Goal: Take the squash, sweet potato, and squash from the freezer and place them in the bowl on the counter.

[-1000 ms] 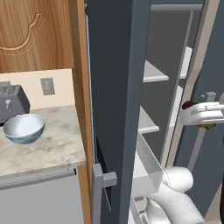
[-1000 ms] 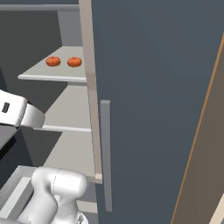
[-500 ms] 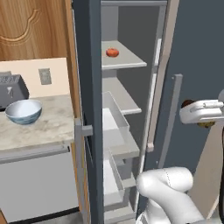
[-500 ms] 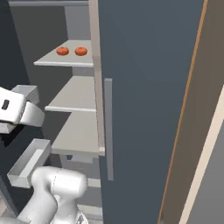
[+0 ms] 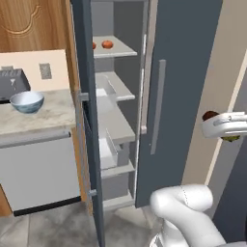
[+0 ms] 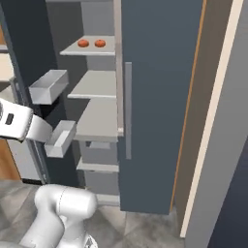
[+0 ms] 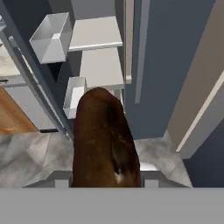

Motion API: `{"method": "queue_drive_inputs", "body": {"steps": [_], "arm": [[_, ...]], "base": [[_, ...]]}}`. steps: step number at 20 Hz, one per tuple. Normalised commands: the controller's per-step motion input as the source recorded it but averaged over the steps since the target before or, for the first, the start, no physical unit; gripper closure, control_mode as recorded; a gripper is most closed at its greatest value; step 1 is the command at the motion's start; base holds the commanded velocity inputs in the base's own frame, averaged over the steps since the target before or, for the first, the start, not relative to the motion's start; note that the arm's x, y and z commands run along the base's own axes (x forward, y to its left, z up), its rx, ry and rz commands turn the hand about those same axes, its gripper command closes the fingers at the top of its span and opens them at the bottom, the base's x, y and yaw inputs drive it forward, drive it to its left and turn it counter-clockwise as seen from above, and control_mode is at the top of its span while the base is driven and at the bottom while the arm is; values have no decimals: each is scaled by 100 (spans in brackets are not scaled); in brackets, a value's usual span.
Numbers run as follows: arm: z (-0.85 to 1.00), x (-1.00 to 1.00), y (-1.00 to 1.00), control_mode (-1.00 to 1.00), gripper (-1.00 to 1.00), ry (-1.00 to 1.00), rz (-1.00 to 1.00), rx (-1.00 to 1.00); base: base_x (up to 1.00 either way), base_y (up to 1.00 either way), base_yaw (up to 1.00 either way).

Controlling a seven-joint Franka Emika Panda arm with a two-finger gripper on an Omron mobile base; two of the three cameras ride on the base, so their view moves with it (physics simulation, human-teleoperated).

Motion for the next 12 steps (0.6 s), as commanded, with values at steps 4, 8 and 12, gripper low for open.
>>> {"method": "queue_drive_inputs", "body": {"steps": [4,8,12], "arm": [[0,0,0,100,100,0,0,0],[0,0,0,100,100,0,0,0],[0,0,0,100,100,0,0,0]], "base": [[-86,82,-15],[-41,99,-4],[-1,100,5]]}}
